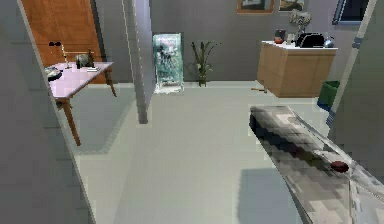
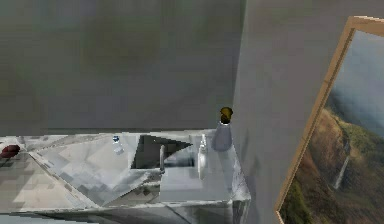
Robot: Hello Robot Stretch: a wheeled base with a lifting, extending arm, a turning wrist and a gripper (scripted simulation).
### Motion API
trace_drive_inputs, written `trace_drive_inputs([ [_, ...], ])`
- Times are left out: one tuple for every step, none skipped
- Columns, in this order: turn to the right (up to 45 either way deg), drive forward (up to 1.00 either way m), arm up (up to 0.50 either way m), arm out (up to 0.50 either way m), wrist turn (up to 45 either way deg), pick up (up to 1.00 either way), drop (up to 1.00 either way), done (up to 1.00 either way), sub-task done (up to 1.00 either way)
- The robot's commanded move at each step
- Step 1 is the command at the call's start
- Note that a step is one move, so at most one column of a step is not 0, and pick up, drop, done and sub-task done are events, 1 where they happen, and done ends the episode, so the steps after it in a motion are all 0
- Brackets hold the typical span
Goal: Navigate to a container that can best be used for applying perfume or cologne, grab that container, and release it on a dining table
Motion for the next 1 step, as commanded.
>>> trace_drive_inputs([
  [0.0,0.0,0.5,0.0,0.0,0.0,0.0,0.0,0.0],
])
